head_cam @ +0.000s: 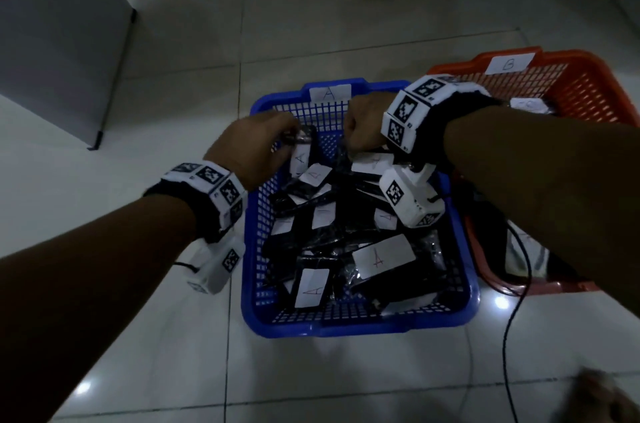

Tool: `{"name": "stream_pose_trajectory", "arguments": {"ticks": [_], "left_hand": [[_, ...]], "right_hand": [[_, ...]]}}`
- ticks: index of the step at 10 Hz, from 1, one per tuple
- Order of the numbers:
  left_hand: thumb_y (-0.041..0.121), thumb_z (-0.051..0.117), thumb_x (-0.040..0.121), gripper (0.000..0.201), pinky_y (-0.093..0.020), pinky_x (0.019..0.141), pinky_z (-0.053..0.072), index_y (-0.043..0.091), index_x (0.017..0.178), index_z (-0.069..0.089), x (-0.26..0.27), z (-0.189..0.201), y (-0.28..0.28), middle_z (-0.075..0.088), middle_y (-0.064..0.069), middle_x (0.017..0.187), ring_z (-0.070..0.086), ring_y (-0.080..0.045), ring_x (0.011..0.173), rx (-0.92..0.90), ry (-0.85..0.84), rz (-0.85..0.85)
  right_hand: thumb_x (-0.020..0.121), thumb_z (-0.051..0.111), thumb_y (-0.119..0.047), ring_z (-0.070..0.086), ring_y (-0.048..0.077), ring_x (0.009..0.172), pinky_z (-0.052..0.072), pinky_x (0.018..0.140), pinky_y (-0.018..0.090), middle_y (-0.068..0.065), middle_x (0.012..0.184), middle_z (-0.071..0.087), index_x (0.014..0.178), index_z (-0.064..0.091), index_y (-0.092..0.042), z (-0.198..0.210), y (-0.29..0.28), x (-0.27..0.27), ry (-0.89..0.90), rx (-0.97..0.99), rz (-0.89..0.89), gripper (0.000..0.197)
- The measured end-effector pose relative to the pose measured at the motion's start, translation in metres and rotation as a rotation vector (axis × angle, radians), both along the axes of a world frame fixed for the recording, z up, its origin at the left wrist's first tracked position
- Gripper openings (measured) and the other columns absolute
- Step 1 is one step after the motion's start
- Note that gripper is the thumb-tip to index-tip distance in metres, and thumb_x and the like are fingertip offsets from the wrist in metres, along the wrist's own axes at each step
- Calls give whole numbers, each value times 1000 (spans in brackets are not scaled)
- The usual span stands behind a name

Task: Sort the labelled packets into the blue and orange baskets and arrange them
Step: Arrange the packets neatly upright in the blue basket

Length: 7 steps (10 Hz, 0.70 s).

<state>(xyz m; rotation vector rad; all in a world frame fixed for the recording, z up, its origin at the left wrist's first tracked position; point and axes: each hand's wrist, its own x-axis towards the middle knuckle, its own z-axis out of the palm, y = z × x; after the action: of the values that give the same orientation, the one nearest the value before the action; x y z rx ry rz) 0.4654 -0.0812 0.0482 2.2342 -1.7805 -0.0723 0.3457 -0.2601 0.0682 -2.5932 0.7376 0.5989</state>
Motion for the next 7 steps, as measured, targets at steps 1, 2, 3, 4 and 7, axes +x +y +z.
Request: {"name": "stream_pose_trajectory", "arguments": {"ticks": [1, 2, 3, 4, 7], "left_hand": [[24, 68, 83, 26, -30, 75, 44, 13, 106, 60, -1, -6, 3, 65, -7, 103, 61, -28, 91, 124, 20, -56], [30, 70, 78, 29, -31, 77, 51, 12, 101, 65, -4, -6, -3, 67, -5, 101, 63, -23, 90, 195, 83, -118], [25, 66, 80, 17, -24, 72, 45, 11, 89, 69, -4, -6, -18, 69, -4, 91, 64, -21, 86, 233, 173, -13], [17, 66, 83, 9, -23, 73, 43, 11, 88, 69, -6, -12, -36, 69, -6, 93, 63, -22, 89, 205, 222, 180], [14, 74, 75, 18, -20, 74, 45, 13, 91, 67, -18, -24, -62, 67, -2, 93, 62, -15, 87, -11, 394, 497]], "right_hand": [[79, 75, -29, 51, 17, 64, 40, 69, 28, -2, 71, 52, 88, 57, -17, -5, 0, -2, 54, 7, 46, 24], [86, 70, -26, 58, 38, 79, 37, 54, 25, 26, 95, 63, 102, 65, 7, -7, -3, -3, 150, 78, 146, 37], [86, 71, -25, 51, 29, 76, 42, 57, 27, 28, 101, 61, 103, 66, 4, -7, -4, -9, 132, 115, 101, 34], [86, 69, -27, 44, 24, 68, 43, 57, 26, 8, 75, 50, 75, 54, -8, -13, -13, -15, 38, 57, 12, 26], [80, 69, -29, 43, 22, 53, 34, 50, 27, 5, 65, 46, 63, 45, -13, -18, -20, -20, -160, 10, -181, 33]]}}
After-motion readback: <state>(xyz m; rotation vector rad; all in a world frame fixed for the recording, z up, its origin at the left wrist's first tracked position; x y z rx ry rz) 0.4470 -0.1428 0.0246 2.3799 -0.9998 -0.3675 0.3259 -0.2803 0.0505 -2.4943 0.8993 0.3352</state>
